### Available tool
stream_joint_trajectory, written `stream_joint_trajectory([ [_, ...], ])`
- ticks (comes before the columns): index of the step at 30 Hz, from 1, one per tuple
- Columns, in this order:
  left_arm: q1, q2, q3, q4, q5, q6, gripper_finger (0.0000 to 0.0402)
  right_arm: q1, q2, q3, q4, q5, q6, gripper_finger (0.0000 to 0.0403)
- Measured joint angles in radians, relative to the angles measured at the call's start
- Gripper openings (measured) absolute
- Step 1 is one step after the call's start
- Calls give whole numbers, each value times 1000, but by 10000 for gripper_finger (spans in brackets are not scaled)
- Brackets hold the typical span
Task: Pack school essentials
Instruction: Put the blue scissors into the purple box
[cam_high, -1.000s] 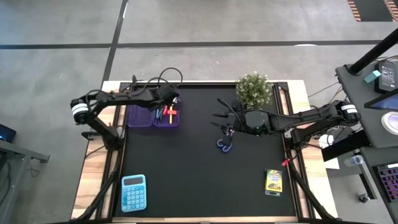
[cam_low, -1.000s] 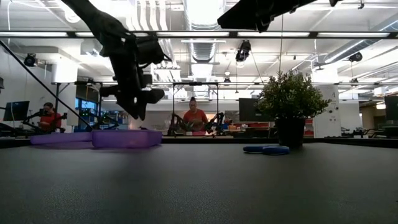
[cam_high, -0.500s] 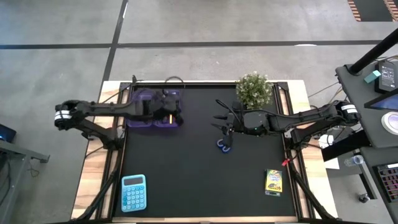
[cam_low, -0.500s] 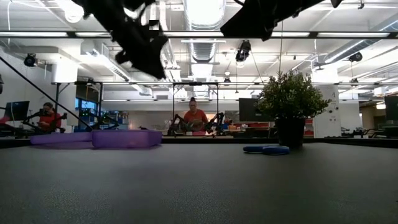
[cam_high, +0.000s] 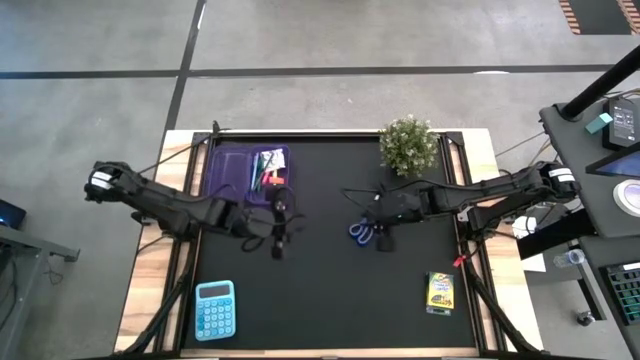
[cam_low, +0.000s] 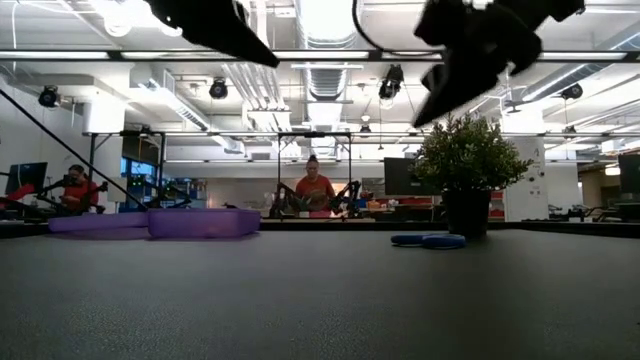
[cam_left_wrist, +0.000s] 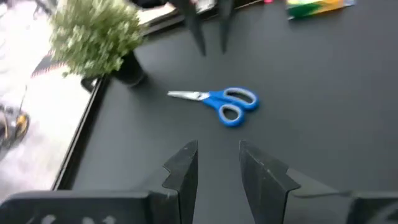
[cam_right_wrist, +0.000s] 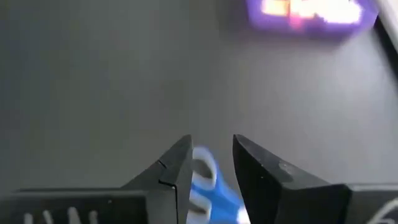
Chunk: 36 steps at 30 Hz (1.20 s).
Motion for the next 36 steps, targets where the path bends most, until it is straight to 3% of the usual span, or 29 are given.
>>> stream_joint_trajectory([
  [7,-27,0,-1,28,0,61,99,0,6,0,-127,-116,60,80],
  [16,-25,-6,-15,38,-3,95,99,0,115,44,-66,-116,39,71],
  [20,-22,-22,-50,81,-9,114,99,0,234,151,-154,-115,-67,71],
  [28,-22,-86,-92,95,-34,85,99,0,447,370,-513,-112,-371,60],
  [32,-22,-105,-135,142,-36,85,99,0,536,425,-539,-93,-405,62],
  [36,-22,-119,-161,153,-59,68,99,-1,597,456,-540,-95,-453,93],
])
